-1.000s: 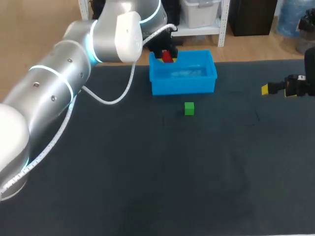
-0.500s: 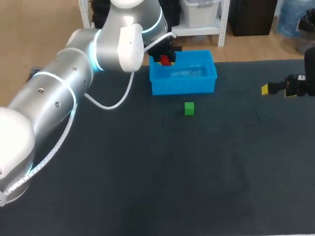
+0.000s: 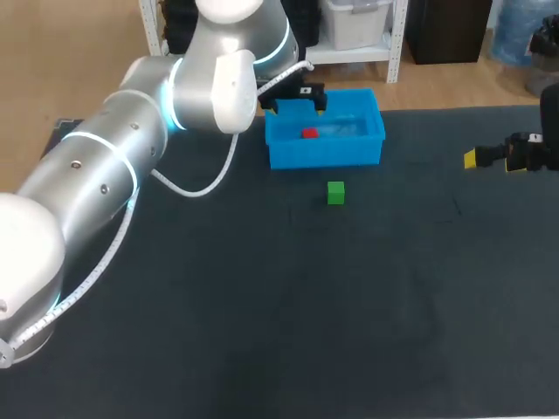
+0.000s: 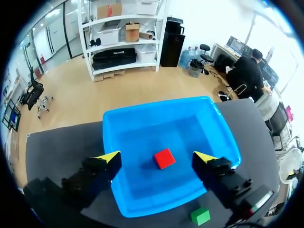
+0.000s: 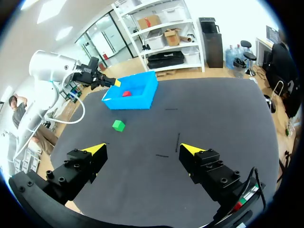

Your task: Use the left arm to pick the red cube and place it into the blue plastic box first, then use the right arm to grasp the green cube and put it into the same blue plastic box after the first action is fully finished.

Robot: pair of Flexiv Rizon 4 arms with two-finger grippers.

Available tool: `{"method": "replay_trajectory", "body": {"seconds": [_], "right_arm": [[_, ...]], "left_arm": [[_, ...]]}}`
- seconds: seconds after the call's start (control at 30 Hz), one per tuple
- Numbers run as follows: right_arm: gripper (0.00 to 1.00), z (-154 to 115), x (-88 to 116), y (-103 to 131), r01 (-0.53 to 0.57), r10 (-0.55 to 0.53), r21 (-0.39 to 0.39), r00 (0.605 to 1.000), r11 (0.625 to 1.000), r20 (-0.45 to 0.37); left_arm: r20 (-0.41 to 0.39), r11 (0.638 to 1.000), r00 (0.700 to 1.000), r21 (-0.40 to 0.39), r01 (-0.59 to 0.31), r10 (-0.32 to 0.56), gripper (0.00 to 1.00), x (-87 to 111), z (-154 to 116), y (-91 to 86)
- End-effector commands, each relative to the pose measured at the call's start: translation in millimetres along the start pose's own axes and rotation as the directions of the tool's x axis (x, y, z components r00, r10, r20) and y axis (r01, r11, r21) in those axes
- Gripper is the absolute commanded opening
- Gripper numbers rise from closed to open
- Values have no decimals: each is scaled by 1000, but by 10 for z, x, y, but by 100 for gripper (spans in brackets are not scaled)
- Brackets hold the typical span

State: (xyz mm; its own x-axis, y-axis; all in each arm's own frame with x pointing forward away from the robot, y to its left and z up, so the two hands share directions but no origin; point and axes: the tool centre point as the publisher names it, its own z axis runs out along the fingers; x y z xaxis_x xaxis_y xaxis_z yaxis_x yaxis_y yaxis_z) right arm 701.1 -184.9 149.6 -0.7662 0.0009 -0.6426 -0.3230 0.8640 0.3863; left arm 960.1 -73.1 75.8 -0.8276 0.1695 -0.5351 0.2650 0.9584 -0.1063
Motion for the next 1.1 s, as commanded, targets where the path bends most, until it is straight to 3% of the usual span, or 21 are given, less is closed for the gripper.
{"method": "replay_trajectory", "body": {"seconds": [0.03,0.47,1.1], "right_arm": [[100,-2,3,-1,1,-1,1,1000,1000,0],[100,-2,3,-1,1,-1,1,1000,1000,0],[100,-2,3,-1,1,-1,1,1000,1000,0]], "left_arm": [[-135,1000,991,-1,4,-4,100,-225,101,-7],[-109,1000,994,23,-4,6,100,-289,-143,-5],[-67,994,995,83,-65,71,100,-249,-721,40]]}}
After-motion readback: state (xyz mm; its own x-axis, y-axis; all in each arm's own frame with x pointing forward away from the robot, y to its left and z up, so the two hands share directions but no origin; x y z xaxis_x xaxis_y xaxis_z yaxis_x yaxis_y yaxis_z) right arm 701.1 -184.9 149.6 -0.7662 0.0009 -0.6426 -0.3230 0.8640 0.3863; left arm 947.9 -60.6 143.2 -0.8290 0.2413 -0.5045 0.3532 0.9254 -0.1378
